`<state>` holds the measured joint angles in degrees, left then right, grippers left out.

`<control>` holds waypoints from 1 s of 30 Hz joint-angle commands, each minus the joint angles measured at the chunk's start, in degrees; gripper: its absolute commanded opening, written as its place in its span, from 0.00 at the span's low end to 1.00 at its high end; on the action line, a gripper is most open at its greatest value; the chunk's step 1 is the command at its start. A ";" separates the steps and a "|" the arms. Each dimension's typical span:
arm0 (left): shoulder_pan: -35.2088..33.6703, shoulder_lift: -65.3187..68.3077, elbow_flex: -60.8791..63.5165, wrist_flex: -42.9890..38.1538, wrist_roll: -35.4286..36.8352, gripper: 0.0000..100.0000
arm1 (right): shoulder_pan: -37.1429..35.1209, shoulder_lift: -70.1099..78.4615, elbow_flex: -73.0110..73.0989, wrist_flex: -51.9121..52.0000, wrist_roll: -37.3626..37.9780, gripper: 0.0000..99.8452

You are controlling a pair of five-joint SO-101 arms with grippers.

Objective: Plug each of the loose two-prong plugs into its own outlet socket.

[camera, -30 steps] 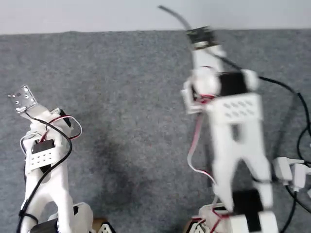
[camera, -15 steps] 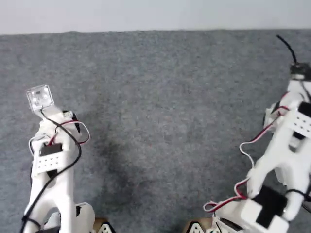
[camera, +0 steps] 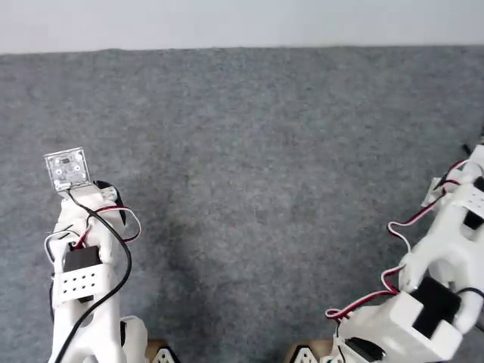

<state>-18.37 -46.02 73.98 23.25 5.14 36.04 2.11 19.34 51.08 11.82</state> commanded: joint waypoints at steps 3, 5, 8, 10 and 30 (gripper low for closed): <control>0.44 -1.49 -0.04 0.44 -1.14 0.02 | 0.40 -1.45 -7.12 9.63 1.85 0.26; 0.44 -1.58 -0.04 2.64 -2.02 0.02 | 0.40 -1.45 -10.02 15.16 1.49 0.22; 0.35 -3.96 0.66 4.22 -4.13 0.01 | 0.13 -1.45 -12.48 20.88 1.32 0.08; 0.35 -8.35 3.56 3.96 -5.10 0.01 | -0.57 -1.54 -12.57 23.25 -0.35 0.00; -1.23 -58.64 21.85 29.80 -8.18 0.02 | -11.30 -52.18 47.74 4.35 3.08 0.01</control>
<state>-21.45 -103.16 97.01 48.40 -2.42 26.73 -42.02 63.30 56.00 13.32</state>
